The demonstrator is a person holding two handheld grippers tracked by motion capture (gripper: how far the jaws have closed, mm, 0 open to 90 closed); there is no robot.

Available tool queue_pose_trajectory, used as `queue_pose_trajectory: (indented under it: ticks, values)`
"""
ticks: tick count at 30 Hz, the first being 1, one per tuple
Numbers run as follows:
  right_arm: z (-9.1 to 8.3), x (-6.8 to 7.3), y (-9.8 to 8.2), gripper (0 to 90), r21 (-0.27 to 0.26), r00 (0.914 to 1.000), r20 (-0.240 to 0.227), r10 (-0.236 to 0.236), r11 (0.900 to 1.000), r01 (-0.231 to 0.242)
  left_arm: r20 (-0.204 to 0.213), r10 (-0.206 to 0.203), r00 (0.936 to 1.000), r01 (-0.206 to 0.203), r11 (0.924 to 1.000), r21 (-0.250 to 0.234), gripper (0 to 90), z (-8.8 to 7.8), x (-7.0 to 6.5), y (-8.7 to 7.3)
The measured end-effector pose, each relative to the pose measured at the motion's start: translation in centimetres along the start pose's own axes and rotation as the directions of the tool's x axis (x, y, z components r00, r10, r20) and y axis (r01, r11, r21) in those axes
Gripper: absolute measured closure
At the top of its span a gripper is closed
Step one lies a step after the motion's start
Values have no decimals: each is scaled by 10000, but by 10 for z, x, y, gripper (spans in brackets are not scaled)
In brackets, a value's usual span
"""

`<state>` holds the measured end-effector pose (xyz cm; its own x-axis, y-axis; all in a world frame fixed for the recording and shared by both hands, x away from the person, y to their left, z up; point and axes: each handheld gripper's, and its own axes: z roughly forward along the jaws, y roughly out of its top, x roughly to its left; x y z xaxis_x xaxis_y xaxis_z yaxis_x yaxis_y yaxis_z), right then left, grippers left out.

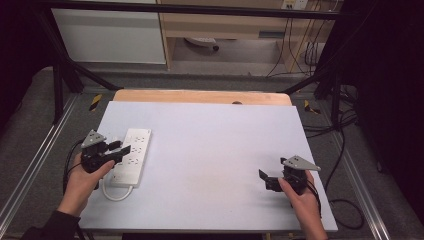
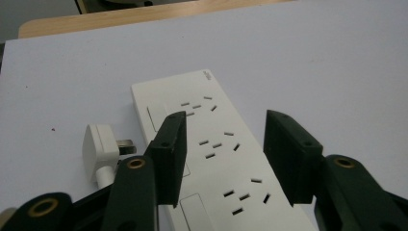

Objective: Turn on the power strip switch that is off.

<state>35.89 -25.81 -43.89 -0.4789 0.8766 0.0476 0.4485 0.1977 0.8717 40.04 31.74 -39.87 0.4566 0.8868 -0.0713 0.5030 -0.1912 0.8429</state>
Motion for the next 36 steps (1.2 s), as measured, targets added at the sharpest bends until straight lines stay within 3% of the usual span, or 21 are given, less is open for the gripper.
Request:
queue_pose_trajectory:
  ticks: [9,18,24,36]
  values:
    - [0,1,0,42,45,10000,-20,-15,10000,15,-80,-117,9999,118,9998,182,636,-1,4,-4]
    - [1,0,0,43,96,9999,-38,-105,9999,105,-44,-154,9999,155,9996,230,807,1,8,-10]
    - [1,1,0,43,118,9999,-55,-94,9999,95,-180,-398,9990,401,9991,162,861,0,11,-14]
    - [1,1,0,42,107,10000,-52,-41,9999,41,29,-330,9994,328,9980,538,900,5,12,-18]
